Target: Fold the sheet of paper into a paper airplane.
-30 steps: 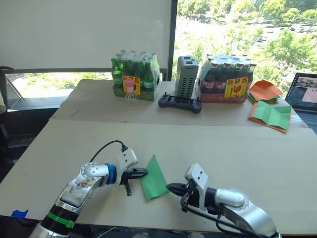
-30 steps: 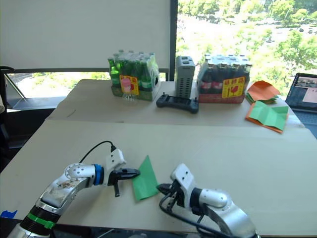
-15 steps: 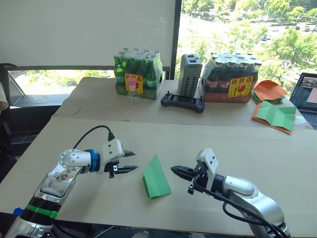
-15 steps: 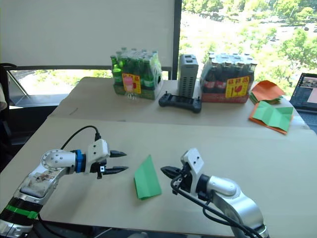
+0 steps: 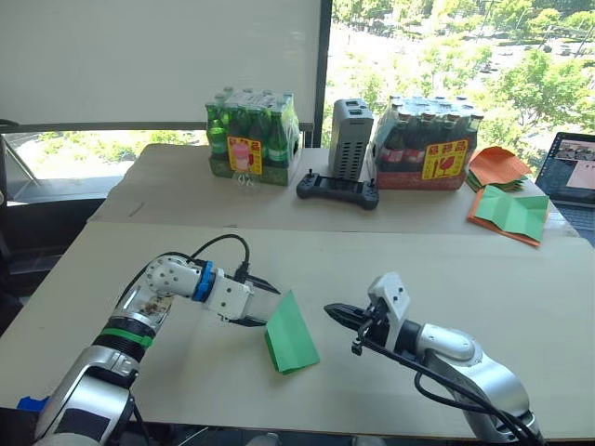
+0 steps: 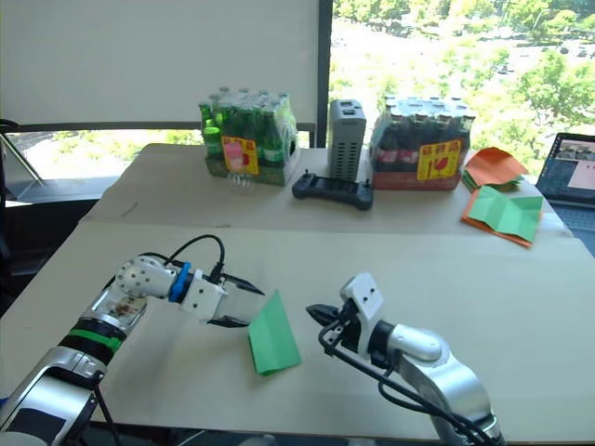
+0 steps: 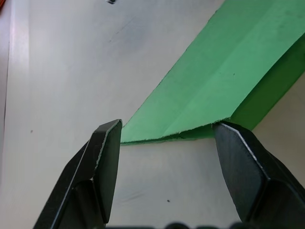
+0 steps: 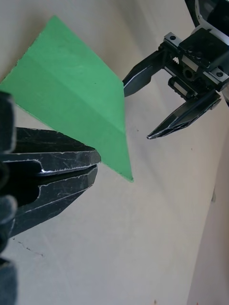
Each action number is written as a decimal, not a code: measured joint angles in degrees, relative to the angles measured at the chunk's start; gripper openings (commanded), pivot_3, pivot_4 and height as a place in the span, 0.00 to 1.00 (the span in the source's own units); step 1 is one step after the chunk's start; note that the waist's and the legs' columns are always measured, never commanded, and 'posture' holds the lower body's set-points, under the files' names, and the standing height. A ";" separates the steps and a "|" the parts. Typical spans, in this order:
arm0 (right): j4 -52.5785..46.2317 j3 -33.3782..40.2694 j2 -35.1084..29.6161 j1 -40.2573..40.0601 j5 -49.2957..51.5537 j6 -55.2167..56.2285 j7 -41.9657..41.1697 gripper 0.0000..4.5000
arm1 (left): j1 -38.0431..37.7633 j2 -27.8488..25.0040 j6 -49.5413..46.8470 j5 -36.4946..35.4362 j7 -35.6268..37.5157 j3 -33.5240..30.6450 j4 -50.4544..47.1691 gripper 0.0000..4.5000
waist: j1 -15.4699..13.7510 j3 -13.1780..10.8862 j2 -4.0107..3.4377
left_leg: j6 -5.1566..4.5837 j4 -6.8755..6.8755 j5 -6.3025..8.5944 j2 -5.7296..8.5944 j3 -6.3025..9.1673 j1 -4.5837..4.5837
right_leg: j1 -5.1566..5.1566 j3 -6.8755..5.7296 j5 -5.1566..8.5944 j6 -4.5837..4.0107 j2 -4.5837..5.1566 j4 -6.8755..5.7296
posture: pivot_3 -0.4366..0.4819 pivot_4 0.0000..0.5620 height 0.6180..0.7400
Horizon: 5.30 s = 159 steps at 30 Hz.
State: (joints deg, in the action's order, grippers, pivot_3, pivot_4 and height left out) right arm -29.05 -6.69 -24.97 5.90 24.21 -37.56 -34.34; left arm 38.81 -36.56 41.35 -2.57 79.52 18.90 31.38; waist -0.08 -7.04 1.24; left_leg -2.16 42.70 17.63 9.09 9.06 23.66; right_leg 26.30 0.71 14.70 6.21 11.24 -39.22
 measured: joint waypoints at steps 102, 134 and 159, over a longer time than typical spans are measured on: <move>22.49 -13.41 -9.58 10.12 -22.94 47.42 -23.12 0.35 | -22.72 -2.22 -73.91 -23.83 -21.00 -16.63 -41.63 0.00 | 0.48 -0.07 -0.07 | 0.10 0.13 -0.05 -0.02 -0.03 -0.18 | 0.01 0.11 0.01 0.00 -0.10 -0.43 | 0.48 0.27 0.47; 6.19 -12.76 -11.43 6.10 -18.44 31.25 -22.90 0.35 | -14.57 0.35 -54.00 -6.63 -13.78 -3.10 -25.94 0.00 | -0.51 -0.06 -0.06 | 0.06 0.15 -0.03 0.00 -0.05 -0.19 | -0.01 0.11 0.01 0.01 -0.07 -0.42 | 0.48 0.27 0.47; 12.47 -12.88 -11.04 5.29 -24.00 35.98 -20.16 0.00 | -14.51 0.70 -54.03 -6.51 -13.63 -3.15 -25.84 0.00 | -0.56 -0.06 -0.06 | 0.06 0.15 -0.03 0.00 -0.05 -0.21 | -0.03 0.11 0.01 0.01 -0.07 -0.43 | 0.48 0.27 0.47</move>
State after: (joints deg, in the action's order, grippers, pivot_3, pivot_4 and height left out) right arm -16.58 -19.56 -36.01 11.19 0.20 -1.57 -54.51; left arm 24.30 -35.86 -12.68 -9.08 65.90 15.75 5.54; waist -0.64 -7.09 1.18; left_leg -2.10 42.86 17.60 9.09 9.01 23.45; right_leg 26.27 0.81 14.71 6.22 11.17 -39.64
